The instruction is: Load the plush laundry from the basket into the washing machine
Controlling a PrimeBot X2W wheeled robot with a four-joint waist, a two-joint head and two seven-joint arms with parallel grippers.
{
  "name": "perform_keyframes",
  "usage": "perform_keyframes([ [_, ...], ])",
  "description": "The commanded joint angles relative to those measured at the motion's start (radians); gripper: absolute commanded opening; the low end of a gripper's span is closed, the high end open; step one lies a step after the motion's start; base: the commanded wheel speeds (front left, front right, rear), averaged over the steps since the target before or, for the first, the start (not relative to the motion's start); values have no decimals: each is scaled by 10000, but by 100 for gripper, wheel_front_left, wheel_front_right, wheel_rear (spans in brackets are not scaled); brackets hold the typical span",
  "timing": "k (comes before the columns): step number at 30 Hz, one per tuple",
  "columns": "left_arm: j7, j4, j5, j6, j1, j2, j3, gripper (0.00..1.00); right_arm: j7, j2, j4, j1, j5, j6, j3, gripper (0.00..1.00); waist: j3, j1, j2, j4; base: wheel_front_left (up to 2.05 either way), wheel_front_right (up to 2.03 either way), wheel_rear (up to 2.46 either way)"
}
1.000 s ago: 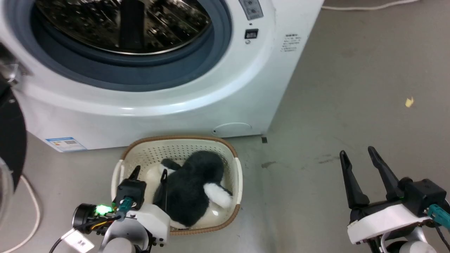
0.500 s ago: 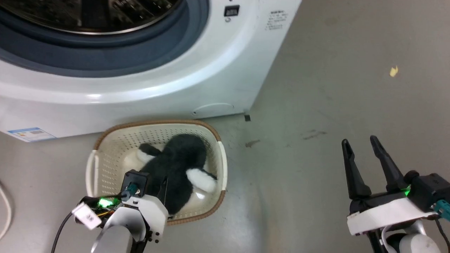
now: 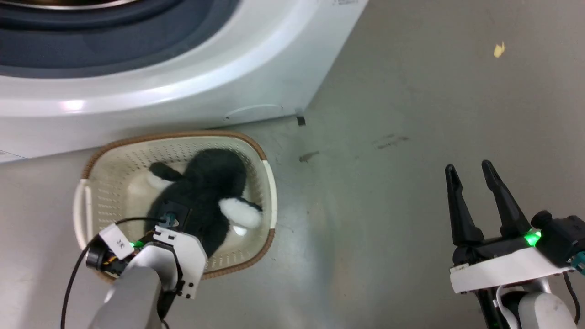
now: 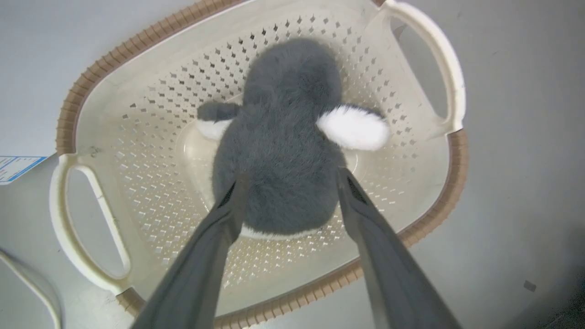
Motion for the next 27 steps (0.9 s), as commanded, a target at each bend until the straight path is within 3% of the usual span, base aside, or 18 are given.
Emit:
perform_keyframes([
  [1, 225, 421, -39, -75, -427, 193, -184, 100, -128, -5, -70, -251, 195, -6, 71, 100, 345, -2, -1, -232, 0, 0, 0],
  [12, 818, 1462, 80, -148, -2105, 682, -793, 100, -357, -6, -174, -594, 771, -7, 115, 100, 1473, -2, -1, -805, 0, 0, 0],
  [20, 1814, 3086, 183, 80, -3813, 1186, -1509, 100, -629, -7, -410, -783, 1398, -8, 152, 100, 2673, -2, -1, -1212, 0, 0, 0],
  [27, 2108, 3860, 166, -3, -4546, 1264, -1953, 100, -775, -8, -522, -852, 1722, -9, 199, 100, 3314, -2, -1, -1414, 0, 0, 0],
])
